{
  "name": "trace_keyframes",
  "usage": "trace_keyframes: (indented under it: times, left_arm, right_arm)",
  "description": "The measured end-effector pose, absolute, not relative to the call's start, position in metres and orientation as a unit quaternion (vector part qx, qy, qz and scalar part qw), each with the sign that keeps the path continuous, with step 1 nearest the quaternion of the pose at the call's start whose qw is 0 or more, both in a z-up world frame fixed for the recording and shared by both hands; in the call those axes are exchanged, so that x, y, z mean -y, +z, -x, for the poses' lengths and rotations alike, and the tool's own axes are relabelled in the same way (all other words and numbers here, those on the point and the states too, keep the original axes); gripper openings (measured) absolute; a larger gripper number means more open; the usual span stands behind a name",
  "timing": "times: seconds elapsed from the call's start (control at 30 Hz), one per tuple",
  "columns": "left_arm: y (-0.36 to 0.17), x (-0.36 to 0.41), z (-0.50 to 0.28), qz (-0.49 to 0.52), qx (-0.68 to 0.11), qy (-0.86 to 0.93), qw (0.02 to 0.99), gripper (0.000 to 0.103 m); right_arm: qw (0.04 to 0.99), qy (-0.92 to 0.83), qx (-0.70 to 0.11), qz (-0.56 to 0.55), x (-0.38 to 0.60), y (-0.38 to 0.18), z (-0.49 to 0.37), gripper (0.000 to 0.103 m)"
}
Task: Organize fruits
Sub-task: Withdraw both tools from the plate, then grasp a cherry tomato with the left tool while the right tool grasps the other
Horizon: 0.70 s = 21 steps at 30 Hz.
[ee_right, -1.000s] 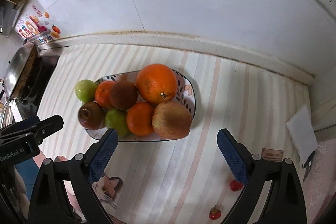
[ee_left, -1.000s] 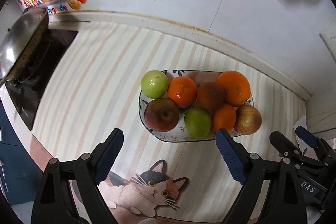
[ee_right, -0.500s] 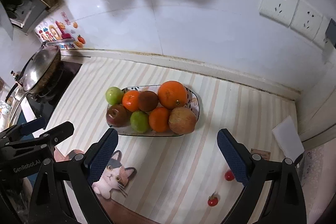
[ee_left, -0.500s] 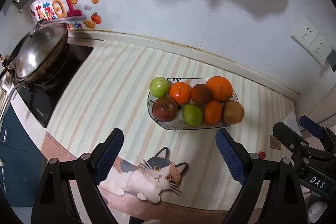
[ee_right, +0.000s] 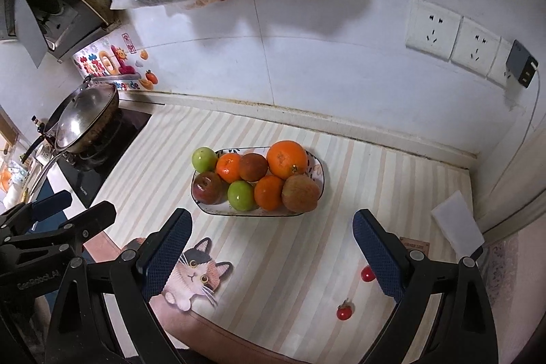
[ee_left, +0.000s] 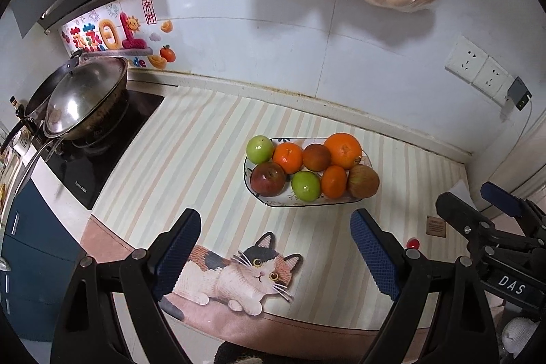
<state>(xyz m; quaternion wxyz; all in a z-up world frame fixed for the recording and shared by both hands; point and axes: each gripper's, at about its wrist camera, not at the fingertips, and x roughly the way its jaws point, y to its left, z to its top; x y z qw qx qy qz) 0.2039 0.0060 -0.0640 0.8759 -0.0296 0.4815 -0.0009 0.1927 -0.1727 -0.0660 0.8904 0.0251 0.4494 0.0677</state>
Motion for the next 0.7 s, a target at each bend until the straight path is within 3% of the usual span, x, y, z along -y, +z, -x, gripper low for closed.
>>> trace_keyframes:
  times: [0.33, 0.63, 0.7]
  left_arm:
    - [-0.066, 0.002, -0.2, 0.025, -0.483, 0.002, 0.875, 0.09]
    - [-0.118, 0.044, -0.224, -0.009, -0.526, -0.012, 0.85, 0.09]
    - [-0.134, 0.058, -0.23, -0.023, -0.541, -0.019, 0.841, 0.09]
  right_arm:
    - [0.881, 0.083, -0.461, -0.063, 0.19, -0.074, -0.19, 0.097]
    - [0.848, 0.01, -0.516, -0.125, 0.268, -0.143, -0.194, 0.097]
    - [0.831, -0.004, -0.539, -0.136, 0.285, -0.167, -0.192, 0.089]
